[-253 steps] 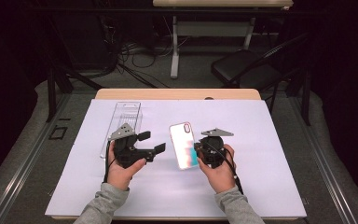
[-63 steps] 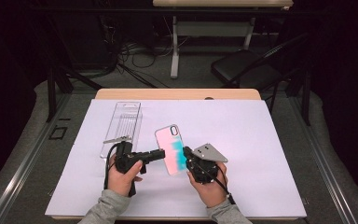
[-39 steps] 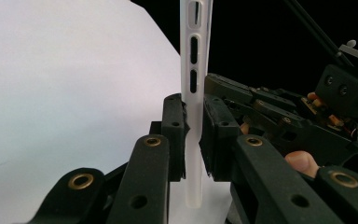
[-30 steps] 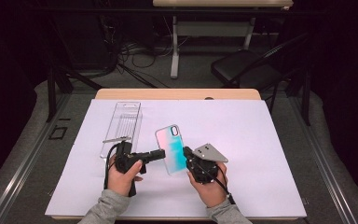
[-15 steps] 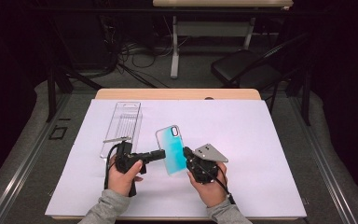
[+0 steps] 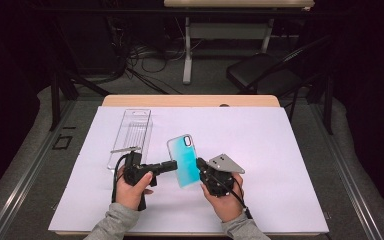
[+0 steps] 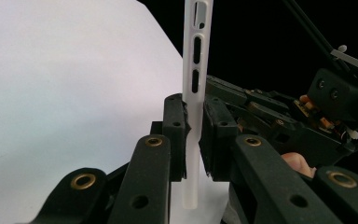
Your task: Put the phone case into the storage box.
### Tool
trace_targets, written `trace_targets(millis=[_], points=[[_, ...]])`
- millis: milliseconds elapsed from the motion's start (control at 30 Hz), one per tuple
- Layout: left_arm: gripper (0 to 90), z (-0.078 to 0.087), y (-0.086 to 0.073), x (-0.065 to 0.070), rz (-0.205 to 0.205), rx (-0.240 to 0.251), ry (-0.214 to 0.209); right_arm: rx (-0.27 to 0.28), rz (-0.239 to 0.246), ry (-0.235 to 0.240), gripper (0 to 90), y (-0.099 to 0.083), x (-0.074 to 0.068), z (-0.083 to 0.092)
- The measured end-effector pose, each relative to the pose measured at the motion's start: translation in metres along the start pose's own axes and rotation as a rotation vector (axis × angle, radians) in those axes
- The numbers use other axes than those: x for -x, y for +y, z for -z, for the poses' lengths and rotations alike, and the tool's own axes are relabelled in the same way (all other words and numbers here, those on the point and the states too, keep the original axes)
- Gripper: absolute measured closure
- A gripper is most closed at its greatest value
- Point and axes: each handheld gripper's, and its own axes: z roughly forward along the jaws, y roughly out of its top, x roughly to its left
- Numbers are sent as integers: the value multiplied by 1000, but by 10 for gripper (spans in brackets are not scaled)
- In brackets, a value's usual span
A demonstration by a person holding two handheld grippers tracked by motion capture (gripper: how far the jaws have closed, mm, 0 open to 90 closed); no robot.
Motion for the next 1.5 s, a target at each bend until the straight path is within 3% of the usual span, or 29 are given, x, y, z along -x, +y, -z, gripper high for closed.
trace_targets(millis=[800,1267,1500], points=[[819,1,0,-3,13,13,8,10,0,18,822,2,0,2],[820,5,1,-3,1,21,12,10,-12,67,672,8,2,6],[820,8,2,-4,-4,25,10,13,12,87,625,12,6,6]])
